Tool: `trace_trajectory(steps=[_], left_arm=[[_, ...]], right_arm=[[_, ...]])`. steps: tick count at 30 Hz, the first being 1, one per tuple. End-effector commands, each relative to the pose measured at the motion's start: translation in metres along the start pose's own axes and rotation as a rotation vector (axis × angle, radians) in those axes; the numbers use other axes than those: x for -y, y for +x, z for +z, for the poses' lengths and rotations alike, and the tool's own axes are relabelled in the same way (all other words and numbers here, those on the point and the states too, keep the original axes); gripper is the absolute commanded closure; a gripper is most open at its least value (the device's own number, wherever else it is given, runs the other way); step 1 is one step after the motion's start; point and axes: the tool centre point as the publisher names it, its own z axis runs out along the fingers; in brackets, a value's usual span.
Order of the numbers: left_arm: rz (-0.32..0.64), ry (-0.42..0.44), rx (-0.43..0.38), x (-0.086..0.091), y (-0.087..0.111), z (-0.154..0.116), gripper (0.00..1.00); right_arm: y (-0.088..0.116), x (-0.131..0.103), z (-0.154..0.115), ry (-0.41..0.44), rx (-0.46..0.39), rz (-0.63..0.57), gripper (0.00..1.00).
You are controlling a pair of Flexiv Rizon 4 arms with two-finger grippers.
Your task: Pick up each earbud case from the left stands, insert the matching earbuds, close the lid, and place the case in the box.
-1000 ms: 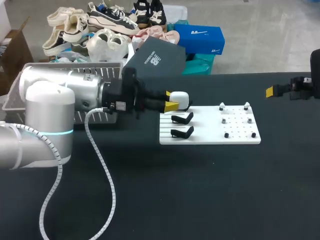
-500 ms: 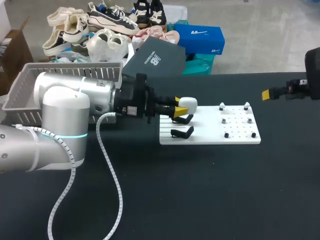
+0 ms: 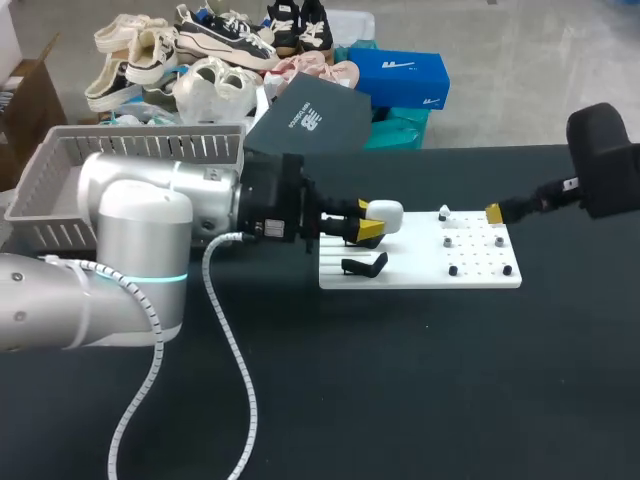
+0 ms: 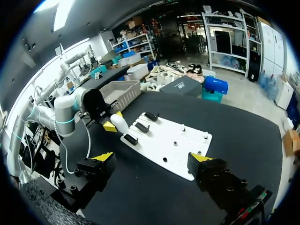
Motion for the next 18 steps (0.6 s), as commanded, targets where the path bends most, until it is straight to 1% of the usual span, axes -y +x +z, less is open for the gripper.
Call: trace_trajectory(steps=[1,12,18], left_arm=[[0.002,0.006,0.004,-0.005,0.002,0.003,1.0],[0.011,0.017,0.001,-0.006,0.006,0.002,1.0],[0.011,0.017,0.001,-0.006,0.006,0.002,1.0]], right_arm=[[-0.001,-0.013,0.004,-0.018,-0.005,-0.01,0.0],[-0.007,-0.039,0.028,-0.063,-0.047,-0.046,0.0],[-0.01,-0.049,0.046,-0.082,-0.086,-0.057,0.0]])
